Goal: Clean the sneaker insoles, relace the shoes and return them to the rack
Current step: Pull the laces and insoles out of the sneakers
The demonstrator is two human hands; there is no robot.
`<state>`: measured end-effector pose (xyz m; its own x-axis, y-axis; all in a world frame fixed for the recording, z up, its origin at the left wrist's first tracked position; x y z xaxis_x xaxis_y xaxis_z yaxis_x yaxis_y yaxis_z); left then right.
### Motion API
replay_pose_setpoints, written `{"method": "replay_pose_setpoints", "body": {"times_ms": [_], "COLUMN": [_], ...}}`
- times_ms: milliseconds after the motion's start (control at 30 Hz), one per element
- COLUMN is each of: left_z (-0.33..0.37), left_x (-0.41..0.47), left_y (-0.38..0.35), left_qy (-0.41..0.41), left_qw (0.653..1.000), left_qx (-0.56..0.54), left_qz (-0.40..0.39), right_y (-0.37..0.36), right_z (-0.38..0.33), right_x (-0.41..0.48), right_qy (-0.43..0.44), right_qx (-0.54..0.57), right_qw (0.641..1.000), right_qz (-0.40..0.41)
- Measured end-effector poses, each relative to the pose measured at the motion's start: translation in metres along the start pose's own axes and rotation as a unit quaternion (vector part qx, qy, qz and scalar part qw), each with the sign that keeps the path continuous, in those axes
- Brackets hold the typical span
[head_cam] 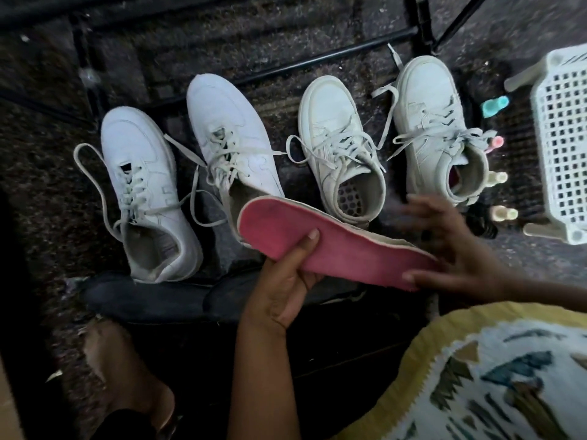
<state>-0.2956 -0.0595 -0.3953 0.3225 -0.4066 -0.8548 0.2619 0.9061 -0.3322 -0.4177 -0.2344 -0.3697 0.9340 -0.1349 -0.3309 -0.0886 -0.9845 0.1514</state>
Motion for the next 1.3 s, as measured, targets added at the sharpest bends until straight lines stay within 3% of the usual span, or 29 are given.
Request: {"method": "replay_pose_setpoints", "body": {"times_ms": [100,233,500,633,800,933,1167,1300], "left_z": [-0.006,-0.028,-0.088,-0.105,-0.105,-0.106,-0.098,-0.09], "left_x": [-0.002,-0.002,0.02,0.037,0.045,0.044,0.031,0.021], "left_y": [0.006,0.014,0.012,0.012,0.025,0.035,0.036,0.022], "left_qy": [0.009,0.014,0.078,0.063,-0.029,-0.076,-0.132,-0.219], "left_qw": [1.0,0.998,0.975,0.955,0.909,0.862,0.836,0.789], "left_qx": [0.003,-0.014,-0.134,-0.167,-0.068,0.007,0.078,0.214], "left_qz": [0.026,0.058,0.159,0.236,0.411,0.501,0.527,0.532], "right_y": [-0.018,-0.025,-0.006,0.006,0.013,0.009,0.004,0.002], "right_z": [0.016,0.022,0.068,0.094,0.096,0.094,0.082,0.069], "right_x": [0.008,0.012,0.017,0.025,0.032,0.032,0.028,0.009], "right_qy": [-0.13,-0.26,-0.352,-0.327,-0.316,-0.295,-0.23,-0.14], "right_qx": [0.064,0.127,0.1,-0.012,-0.096,-0.148,-0.252,-0.367], "right_qw": [0.986,0.954,0.929,0.945,0.943,0.943,0.939,0.919], "right_qz": [-0.077,-0.083,-0.064,-0.015,0.033,0.05,0.051,0.043]}}
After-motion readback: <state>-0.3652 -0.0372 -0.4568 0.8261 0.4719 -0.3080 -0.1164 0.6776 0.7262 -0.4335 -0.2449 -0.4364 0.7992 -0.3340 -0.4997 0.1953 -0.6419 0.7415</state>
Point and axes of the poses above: each hand's wrist, its own x-axis towards the middle knuckle, its own y-axis out of the back of the hand, z = x × y, the point moved 3 cm from there along x, towards the middle knuckle, and after that the axes turned 13 degrees about x, right-handed, at the moved point
